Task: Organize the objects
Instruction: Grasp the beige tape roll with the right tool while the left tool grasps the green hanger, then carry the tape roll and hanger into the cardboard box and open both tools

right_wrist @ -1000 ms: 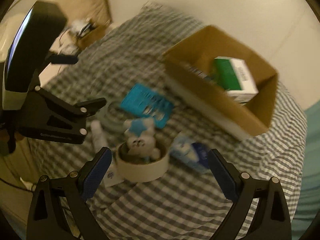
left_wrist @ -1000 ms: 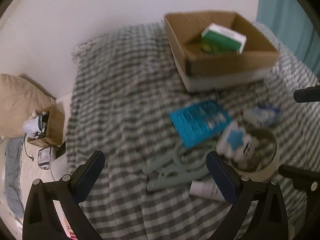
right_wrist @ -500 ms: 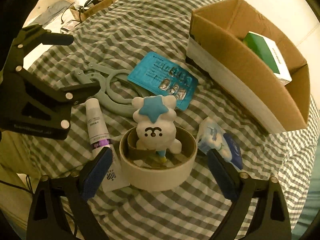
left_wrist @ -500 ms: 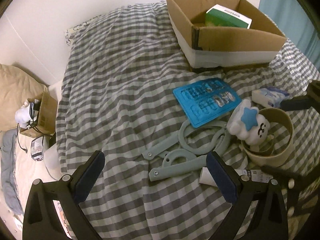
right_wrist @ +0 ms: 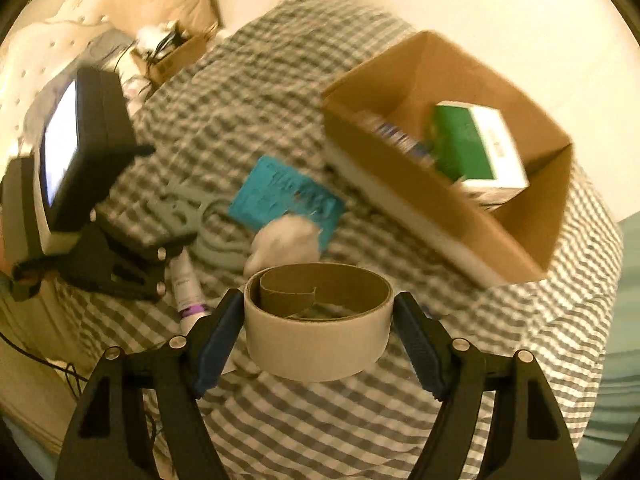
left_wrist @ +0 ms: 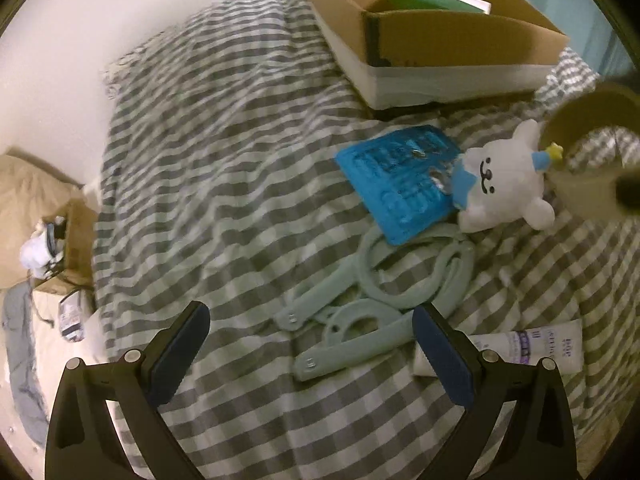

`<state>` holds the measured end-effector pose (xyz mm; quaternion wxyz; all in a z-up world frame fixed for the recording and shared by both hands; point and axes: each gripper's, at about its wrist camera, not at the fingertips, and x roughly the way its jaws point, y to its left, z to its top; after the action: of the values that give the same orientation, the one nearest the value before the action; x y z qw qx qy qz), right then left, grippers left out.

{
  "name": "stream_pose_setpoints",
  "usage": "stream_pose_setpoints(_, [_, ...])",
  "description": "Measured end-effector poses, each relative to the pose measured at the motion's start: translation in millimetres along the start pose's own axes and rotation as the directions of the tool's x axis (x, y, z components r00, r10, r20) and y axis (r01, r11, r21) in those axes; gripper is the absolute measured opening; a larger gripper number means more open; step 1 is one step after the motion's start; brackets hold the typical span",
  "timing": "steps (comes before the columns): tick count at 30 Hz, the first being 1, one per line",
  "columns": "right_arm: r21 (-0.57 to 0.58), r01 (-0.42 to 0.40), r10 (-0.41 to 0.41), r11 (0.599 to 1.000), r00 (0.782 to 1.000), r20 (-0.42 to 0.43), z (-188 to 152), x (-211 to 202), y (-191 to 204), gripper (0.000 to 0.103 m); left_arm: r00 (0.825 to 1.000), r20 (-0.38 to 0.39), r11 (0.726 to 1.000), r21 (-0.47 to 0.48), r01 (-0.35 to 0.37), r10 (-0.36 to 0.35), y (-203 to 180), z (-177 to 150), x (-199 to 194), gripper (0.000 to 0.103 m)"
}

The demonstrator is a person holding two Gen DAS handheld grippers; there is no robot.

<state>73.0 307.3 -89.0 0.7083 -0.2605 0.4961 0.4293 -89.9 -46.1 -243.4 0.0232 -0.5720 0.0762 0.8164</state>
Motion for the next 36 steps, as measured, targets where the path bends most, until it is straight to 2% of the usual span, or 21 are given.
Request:
stream_pose_setpoints(3, [0.019,0.005,-0.005,1.000,1.000,0.025,4.8,-8.4,-11.3,0.076,0.999,-0.006,0.998,0.042,0.052,-0.052,-12.2,0.2,2.0,0.103])
stream_pose_setpoints(7, [0.021,0.005,-0.005,1.000,1.000,0.022,5.1,-8.6,-13.2,0.076,0.997,-0.009,0.989,0.126,0.075,-0.074,-29.1,1.6,10.5,0.103])
stream_pose_setpoints(15, [-0.009,-0.005,0.005,1.000,1.000,0.010,0.4,-5.5,-9.0,0.076,0.991,-0.067,0.989,0.087,0.123,-0.118,-24.8,10.4,35.5,0.101])
stream_pose_setpoints(18, [-0.007,-0.004,0.004,1.000,1.000,0.012,0.5,-5.7,-10.8,0.076,0.989,-0.080,0.985,0.106,0.133,-0.125,-27.7,11.5,31.3,0.089])
stream_pose_setpoints(21, [-0.006,0.001,0.000,1.000,1.000,0.021,1.9,-8.4,-13.5,0.076,0.987,-0.073,0.984,0.099,0.147,-0.141,-27.2,11.6,21.3,0.061])
stream_pose_setpoints(22, [-0.006,0.001,-0.001,1.000,1.000,0.024,2.3,-9.6,-13.6,0.076,0.986,-0.076,0.983,0.093,0.156,-0.149,-26.3,11.2,19.7,0.047])
stream_pose_setpoints(24, [-0.010,0.006,-0.006,1.000,0.999,0.032,2.8,-13.1,-13.6,0.076,0.986,-0.073,0.983,0.095,0.155,-0.148,-25.3,10.2,15.3,0.037])
stream_pose_setpoints(26, [-0.014,0.013,-0.012,1.000,0.999,0.042,2.7,-17.8,-12.0,0.076,0.988,-0.071,0.983,0.106,0.147,-0.140,-26.3,9.4,10.8,0.022])
stream_pose_setpoints(31, [-0.023,0.019,-0.017,1.000,0.997,0.073,1.0,-31.2,-8.2,0.076,0.990,-0.046,0.979,0.151,0.138,-0.132,-34.1,8.3,-8.9,0.012])
stream_pose_setpoints(33, [-0.026,0.021,-0.019,0.999,0.996,0.085,0.7,-36.8,-7.7,0.076,0.988,-0.034,0.978,0.142,0.156,-0.153,-35.6,6.1,-18.9,0.011])
stream_pose_setpoints(36, [-0.026,0.028,-0.025,0.999,0.994,0.110,0.6,-46.7,-8.3,0.076,0.980,0.023,0.973,0.127,0.191,-0.196,-42.8,3.4,-41.5,0.011])
